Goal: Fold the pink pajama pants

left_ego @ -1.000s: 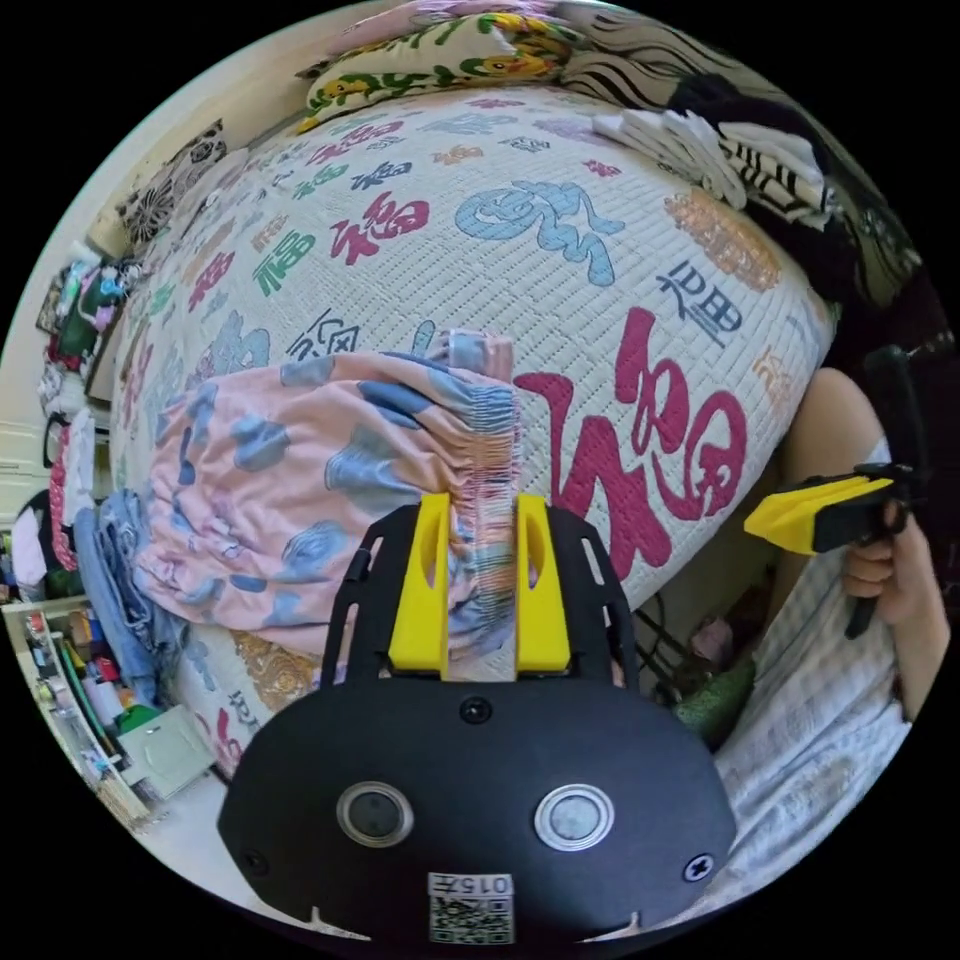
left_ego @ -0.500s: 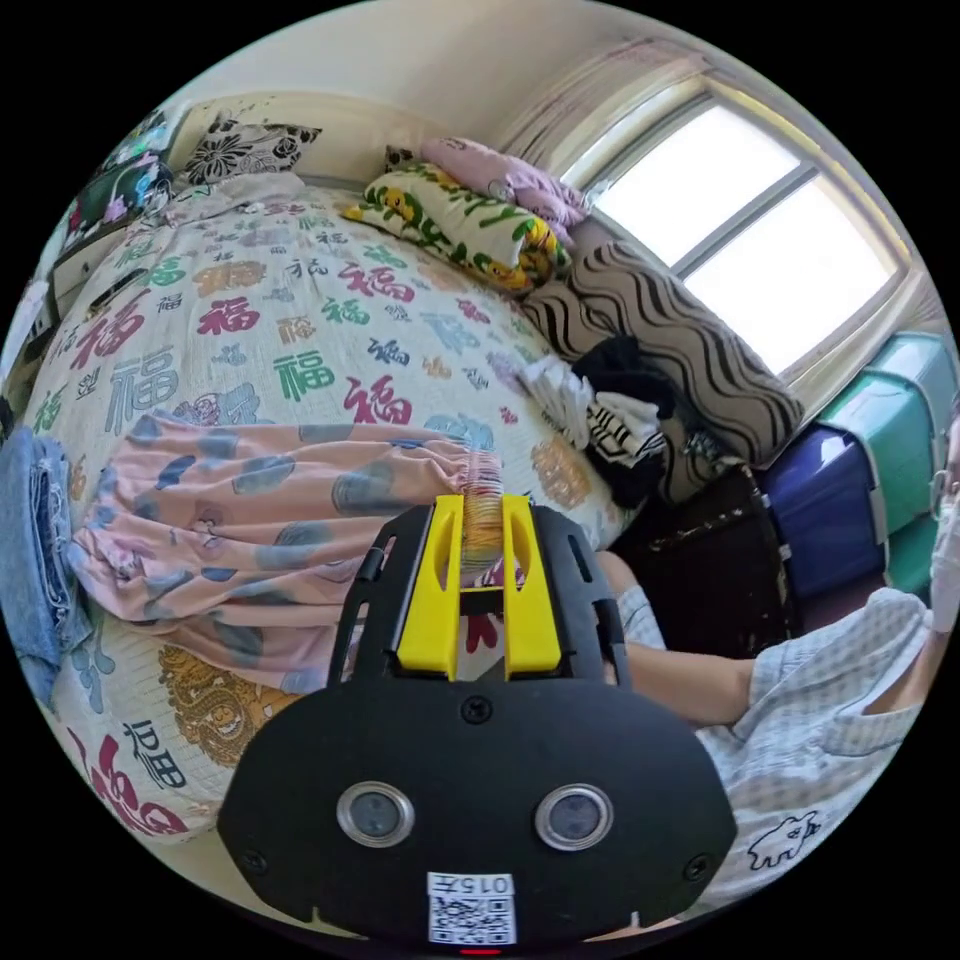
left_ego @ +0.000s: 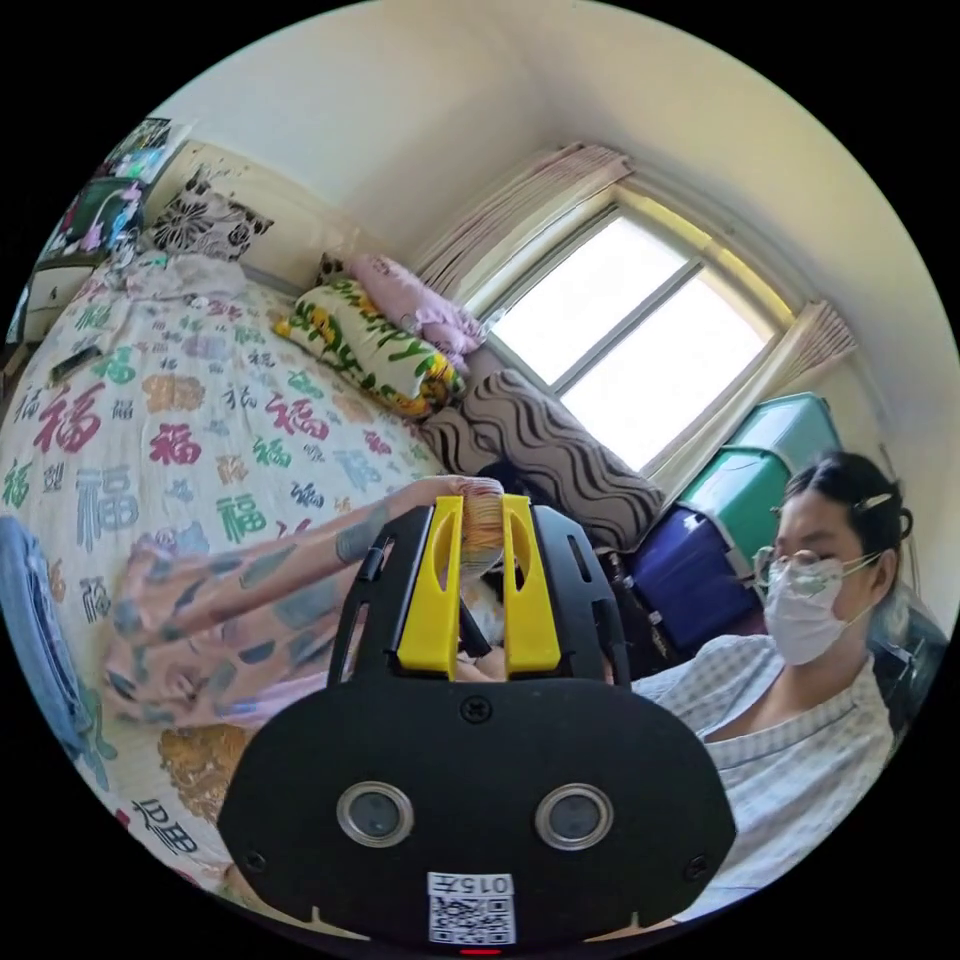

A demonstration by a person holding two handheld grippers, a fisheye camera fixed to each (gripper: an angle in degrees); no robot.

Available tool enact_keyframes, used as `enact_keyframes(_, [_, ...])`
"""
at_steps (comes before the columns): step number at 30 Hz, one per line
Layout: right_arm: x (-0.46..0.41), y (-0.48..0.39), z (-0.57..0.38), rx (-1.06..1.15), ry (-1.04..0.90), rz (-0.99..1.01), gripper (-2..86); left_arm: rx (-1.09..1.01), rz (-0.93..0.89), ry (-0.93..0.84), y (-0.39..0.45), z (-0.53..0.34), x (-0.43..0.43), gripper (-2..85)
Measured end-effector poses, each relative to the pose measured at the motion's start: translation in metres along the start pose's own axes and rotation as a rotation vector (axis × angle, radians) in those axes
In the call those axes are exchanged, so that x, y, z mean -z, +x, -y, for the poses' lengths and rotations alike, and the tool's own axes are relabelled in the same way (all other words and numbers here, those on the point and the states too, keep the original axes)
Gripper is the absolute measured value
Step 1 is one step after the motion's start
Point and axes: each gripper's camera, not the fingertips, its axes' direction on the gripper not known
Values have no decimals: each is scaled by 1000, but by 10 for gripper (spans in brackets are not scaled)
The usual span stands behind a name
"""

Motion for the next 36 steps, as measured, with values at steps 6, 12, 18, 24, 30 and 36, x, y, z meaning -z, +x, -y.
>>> enact_keyframes(6, [188,-56,28,104,225,-177,-3,-143,-19,182,59,85,139,64])
enact_keyframes(12, [301,-148,58,181,274,-488,0,-27,148,396,27,82,295,63])
enact_keyframes(18, [218,-150,111,173,80,-442,13,354,284,728,-82,-21,434,62])
enact_keyframes(24, [37,-93,115,56,-183,-301,52,628,548,866,-109,-119,535,62])
enact_keyframes(30, [-56,-78,121,-29,-224,-303,113,560,516,819,-100,-132,580,62])
enact_keyframes(36, [-134,-112,171,-16,-291,-398,111,342,308,670,-60,-65,561,63])
